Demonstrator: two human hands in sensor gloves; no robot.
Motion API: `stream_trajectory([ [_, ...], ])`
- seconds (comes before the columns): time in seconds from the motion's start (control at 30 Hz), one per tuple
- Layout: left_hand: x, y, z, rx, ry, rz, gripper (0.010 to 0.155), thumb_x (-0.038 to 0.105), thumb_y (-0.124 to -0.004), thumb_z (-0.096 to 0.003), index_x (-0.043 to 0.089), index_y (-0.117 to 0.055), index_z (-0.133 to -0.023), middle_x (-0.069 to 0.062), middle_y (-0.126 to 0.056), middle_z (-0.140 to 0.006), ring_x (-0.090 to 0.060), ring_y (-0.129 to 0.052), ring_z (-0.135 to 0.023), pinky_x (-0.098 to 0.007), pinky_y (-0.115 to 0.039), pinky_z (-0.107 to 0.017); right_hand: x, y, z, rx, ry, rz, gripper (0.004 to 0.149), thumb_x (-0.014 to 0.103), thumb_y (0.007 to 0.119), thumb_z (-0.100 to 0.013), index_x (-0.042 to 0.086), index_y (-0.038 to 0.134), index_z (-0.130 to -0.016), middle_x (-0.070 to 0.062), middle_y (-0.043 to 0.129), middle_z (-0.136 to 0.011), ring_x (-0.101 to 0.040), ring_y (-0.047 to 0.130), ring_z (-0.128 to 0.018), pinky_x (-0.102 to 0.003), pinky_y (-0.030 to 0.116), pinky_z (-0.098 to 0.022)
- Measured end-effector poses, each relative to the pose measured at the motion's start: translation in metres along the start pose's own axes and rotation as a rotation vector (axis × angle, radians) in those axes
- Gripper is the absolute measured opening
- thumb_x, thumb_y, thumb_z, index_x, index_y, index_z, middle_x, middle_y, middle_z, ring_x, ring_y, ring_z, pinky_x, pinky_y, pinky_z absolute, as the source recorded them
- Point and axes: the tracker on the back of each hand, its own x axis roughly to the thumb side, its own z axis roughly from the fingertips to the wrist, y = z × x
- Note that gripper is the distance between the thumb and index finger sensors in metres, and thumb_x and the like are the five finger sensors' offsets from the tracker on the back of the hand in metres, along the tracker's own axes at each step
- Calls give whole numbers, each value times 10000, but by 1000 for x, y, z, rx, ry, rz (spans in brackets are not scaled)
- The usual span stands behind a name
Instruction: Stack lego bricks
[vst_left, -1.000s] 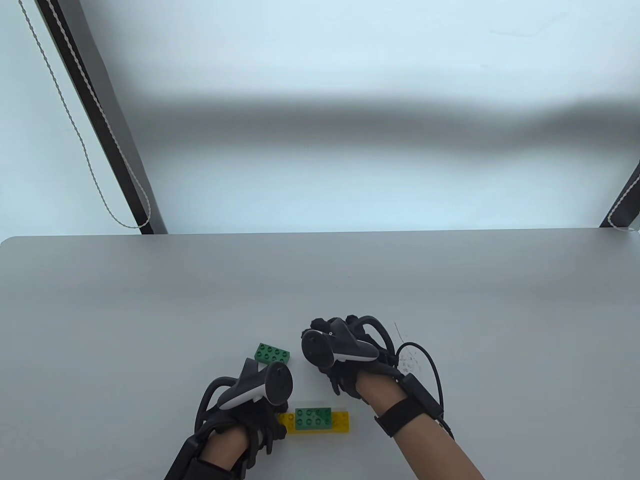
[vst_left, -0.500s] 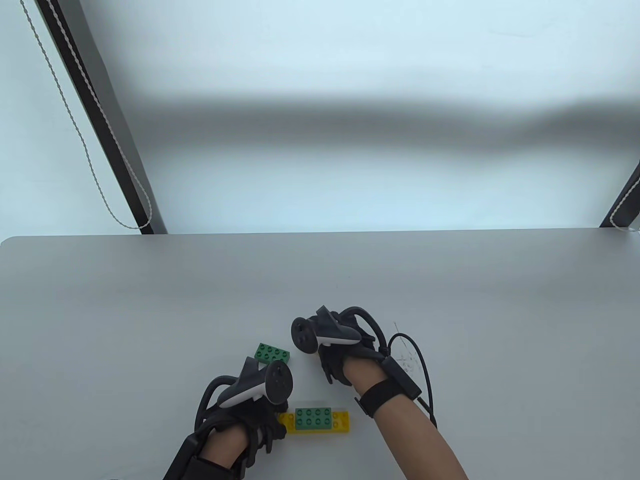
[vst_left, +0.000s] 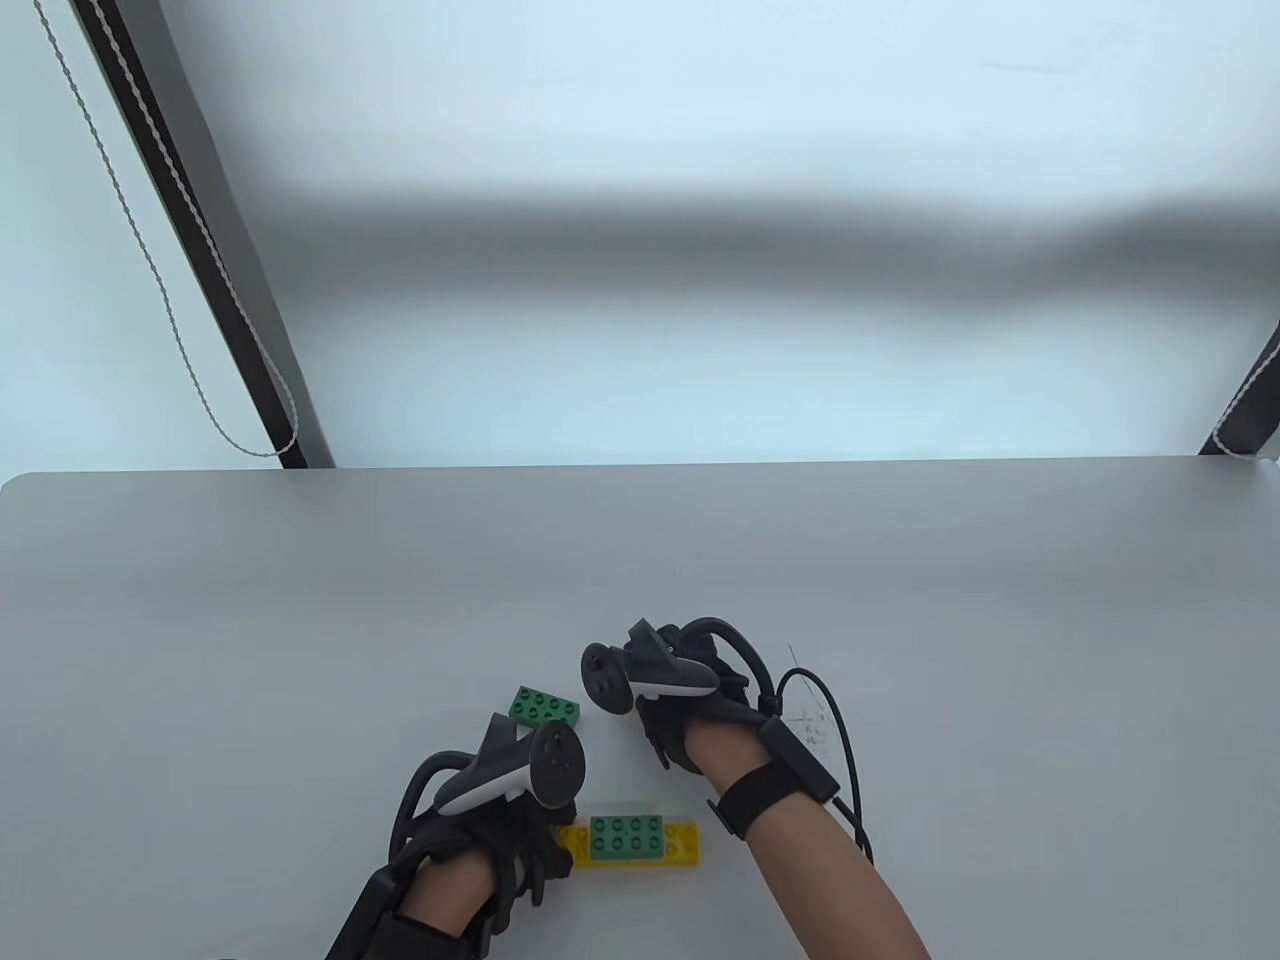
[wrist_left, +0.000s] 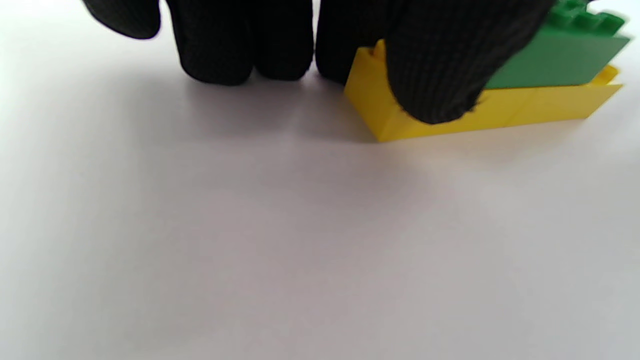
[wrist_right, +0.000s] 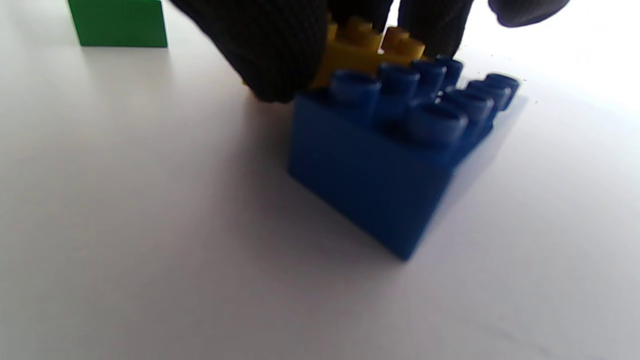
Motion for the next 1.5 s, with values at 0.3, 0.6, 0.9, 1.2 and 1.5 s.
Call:
stream_trajectory([
  [0.3, 0, 0, 0, 0, 0, 0, 638, 495, -864, -380, 301, -658, -952, -72, -647, -1032, -338, -685, -910, -631, -543, -706, 3, -21, 28, -112, -43, -20, 675, 270, 835, -366, 231, 522, -962, -108, 632, -1005, -489, 648, -937, -689, 561, -649],
  [0.6, 0, -2, 1, 12, 3, 5, 638, 494, -860, -381, 302, -652, -954, -71, -641, -1034, -338, -678, -912, -631, -540, -707, 0, -28, 73, -172, -54, -41, 676, 285, 841, -364, 219, 543, -967, -127, 649, -990, -490, 673, -918, -688, 571, -643],
  [0.9, -1, -4, 1, 18, 5, 12, 639, 492, -859, -381, 302, -650, -954, -71, -635, -1035, -337, -665, -918, -631, -537, -707, -11, -27, 120, -202, -23, -59, 676, 301, 854, -357, 206, 584, -969, -138, 690, -965, -483, 730, -879, -684, 591, -634],
  [1.2, -1, -5, 1, 27, 7, 19, 642, 494, -859, -380, 304, -644, -954, -69, -633, -1031, -336, -659, -915, -631, -534, -708, -16, -12, 152, -181, 22, -118, 678, 324, 869, -349, 189, 620, -965, -147, 729, -935, -460, 786, -827, -670, 622, -616],
  [1.5, -2, -6, 2, 30, 9, 31, 643, 496, -857, -380, 308, -638, -955, -65, -624, -1033, -333, -648, -917, -631, -530, -709, -11, 11, 161, -133, 31, -151, 686, 341, 883, -344, 176, 632, -961, -109, 767, -918, -412, 840, -792, -641, 665, -603],
])
